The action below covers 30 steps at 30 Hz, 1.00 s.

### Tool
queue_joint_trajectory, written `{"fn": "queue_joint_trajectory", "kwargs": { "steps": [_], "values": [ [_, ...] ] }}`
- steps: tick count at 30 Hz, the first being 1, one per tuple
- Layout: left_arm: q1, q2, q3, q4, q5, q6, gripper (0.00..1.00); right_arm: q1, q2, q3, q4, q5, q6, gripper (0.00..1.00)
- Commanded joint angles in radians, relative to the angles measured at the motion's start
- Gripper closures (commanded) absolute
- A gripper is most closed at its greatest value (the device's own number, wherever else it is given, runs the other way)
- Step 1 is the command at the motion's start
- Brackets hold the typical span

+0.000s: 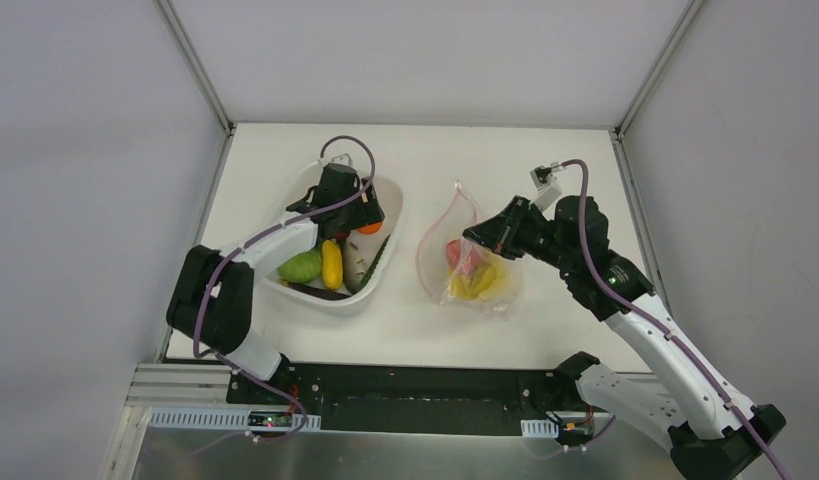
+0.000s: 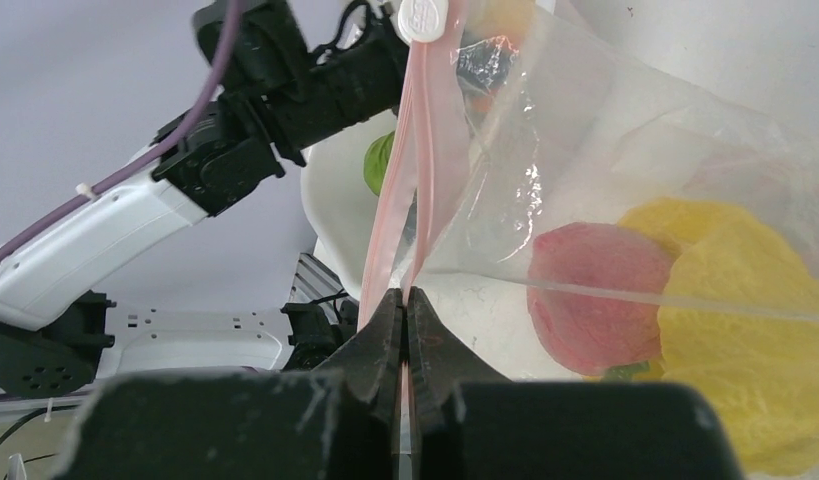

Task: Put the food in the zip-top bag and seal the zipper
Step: Pick up the fake fruit from the bin, then place the fake fruit in the zipper food storage bag.

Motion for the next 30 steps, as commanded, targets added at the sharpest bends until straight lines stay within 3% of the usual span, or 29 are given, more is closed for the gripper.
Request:
{"fn": "queue_joint_trajectory", "kwargs": {
  "steps": [1,16,30],
  "values": [
    [0.004,-0.157,-0.002,0.002,-0.014,0.013,0.57,-0.004,-0.023,0.005,0.031,-0.004,0.014,1.00],
    [-0.043,-0.486,-0.066,-0.068,0.076,0.025,0.58,-0.004,-0.023,-0.017,0.052,-0.008,0.034,1.00],
    [-0.291,-0.673,0.000,-0.092,0.173,0.058,0.57,-0.005,-0.010,-0.028,0.072,0.032,0.058,1.00]
  ]
}}
